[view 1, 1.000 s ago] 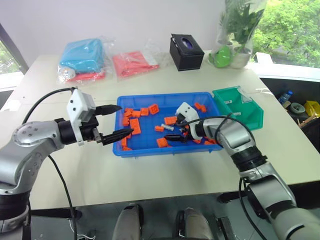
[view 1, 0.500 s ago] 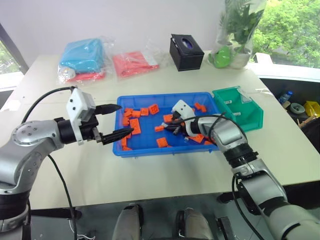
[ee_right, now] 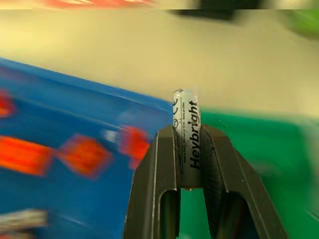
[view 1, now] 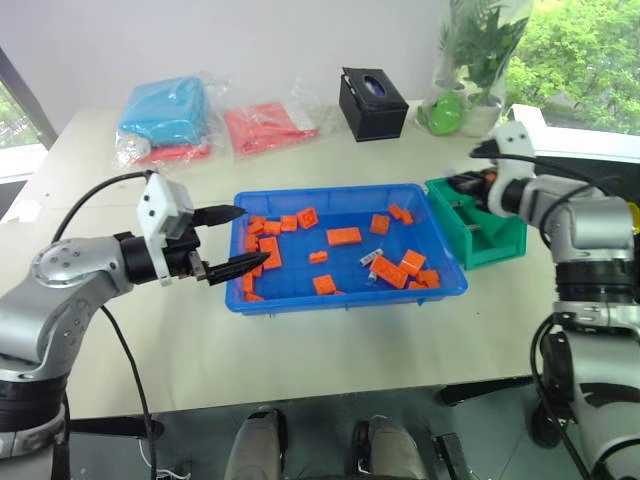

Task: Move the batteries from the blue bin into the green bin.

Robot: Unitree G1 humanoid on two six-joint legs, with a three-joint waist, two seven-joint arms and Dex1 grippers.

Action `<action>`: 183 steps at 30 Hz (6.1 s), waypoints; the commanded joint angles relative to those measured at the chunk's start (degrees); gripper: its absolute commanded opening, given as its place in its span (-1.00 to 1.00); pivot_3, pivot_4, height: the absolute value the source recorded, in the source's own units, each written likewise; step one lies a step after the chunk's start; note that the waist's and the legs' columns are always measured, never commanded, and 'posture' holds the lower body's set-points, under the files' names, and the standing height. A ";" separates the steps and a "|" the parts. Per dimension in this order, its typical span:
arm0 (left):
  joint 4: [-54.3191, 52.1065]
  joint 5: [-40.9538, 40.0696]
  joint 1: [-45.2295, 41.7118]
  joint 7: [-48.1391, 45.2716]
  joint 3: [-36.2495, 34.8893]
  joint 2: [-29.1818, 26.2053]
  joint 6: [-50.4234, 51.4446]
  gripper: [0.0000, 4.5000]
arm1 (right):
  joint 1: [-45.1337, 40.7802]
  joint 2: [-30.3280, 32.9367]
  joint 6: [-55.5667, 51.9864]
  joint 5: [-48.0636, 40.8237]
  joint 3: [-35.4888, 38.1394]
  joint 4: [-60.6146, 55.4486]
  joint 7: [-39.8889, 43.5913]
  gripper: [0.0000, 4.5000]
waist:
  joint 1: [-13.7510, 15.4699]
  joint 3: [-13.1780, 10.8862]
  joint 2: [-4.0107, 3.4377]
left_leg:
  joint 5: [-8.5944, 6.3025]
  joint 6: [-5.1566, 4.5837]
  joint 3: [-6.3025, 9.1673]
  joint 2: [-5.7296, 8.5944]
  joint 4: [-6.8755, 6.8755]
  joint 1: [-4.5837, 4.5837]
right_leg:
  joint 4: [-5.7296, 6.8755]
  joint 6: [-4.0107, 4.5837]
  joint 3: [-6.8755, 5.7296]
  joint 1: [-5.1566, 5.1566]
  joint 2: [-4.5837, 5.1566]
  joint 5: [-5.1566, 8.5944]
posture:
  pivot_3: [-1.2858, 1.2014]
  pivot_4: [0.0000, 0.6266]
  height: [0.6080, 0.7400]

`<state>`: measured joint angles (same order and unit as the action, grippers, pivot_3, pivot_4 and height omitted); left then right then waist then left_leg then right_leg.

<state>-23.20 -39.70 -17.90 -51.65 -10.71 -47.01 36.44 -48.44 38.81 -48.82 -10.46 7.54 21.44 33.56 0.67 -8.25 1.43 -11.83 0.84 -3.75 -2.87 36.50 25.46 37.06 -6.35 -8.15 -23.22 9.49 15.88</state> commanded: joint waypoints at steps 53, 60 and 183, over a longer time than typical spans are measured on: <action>-1.30 0.13 -0.17 1.59 -2.53 -0.23 -1.52 1.00 | 0.26 -6.07 -3.14 -4.81 -20.92 -18.29 20.76 -0.52 | -0.08 0.02 0.02 | -0.03 -0.05 0.00 -0.04 0.11 0.00 | 0.03 0.00 0.00 0.01 0.02 -0.01 | 0.03 -0.52 -0.35; -0.24 0.56 -1.11 1.37 -1.69 0.29 -1.98 1.00 | -7.40 -23.56 0.09 -3.16 -24.74 -11.78 13.94 -0.52 | -0.06 0.04 0.04 | -0.03 -0.05 0.01 -0.06 0.09 -0.01 | 0.10 0.00 0.00 -0.01 -0.02 -0.02 | 0.03 -0.52 -0.35; -1.09 1.29 -4.62 1.65 -0.81 0.47 -1.01 1.00 | -6.85 -10.77 37.14 15.96 -24.34 27.05 33.35 0.32 | -0.01 0.08 -0.04 | -0.28 -0.10 -0.10 -0.08 0.63 0.04 | 0.17 0.00 0.04 0.13 0.00 -0.02 | 0.03 -0.52 -0.35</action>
<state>-24.15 -38.09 -21.10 -49.87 -10.49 -45.98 36.00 -55.13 26.53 -11.02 4.33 -16.49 49.71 66.19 0.66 -8.18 1.39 -12.11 0.74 -3.86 -2.95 37.15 25.50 37.23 -6.35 -8.11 -23.10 9.49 15.86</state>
